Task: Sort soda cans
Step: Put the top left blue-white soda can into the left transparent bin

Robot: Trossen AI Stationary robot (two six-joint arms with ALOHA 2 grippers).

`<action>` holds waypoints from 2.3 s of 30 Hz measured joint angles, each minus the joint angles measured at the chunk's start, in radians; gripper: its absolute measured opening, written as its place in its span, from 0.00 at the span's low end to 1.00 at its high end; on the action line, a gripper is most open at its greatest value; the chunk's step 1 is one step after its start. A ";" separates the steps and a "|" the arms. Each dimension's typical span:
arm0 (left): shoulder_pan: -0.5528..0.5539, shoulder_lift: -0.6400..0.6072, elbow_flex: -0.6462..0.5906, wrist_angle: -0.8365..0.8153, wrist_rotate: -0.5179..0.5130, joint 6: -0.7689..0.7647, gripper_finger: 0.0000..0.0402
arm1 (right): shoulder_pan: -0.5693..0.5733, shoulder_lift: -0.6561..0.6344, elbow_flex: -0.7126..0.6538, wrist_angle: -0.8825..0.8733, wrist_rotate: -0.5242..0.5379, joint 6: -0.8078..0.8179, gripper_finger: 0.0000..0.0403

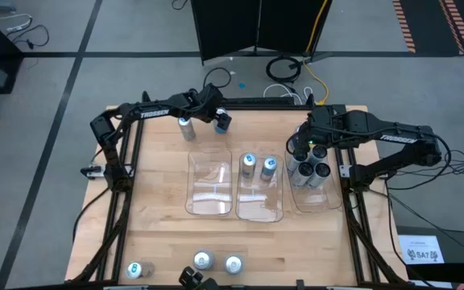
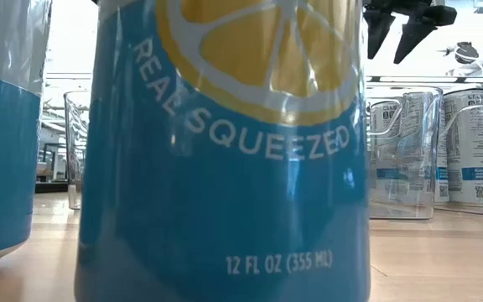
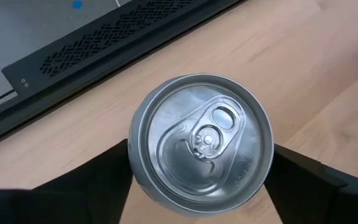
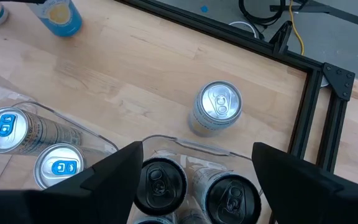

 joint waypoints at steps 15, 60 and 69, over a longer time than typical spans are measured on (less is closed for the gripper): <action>-0.023 -0.231 0.000 -0.115 0.083 -0.015 0.72 | 0.000 0.000 0.000 0.000 0.000 -0.007 0.73; -0.630 -0.548 -0.524 -0.119 -0.347 -0.535 0.75 | 0.000 0.000 0.000 0.047 0.004 -0.007 0.73; -0.628 -0.497 -0.534 -0.086 -0.365 -0.533 0.85 | 0.000 0.000 0.000 0.051 0.004 -0.007 0.73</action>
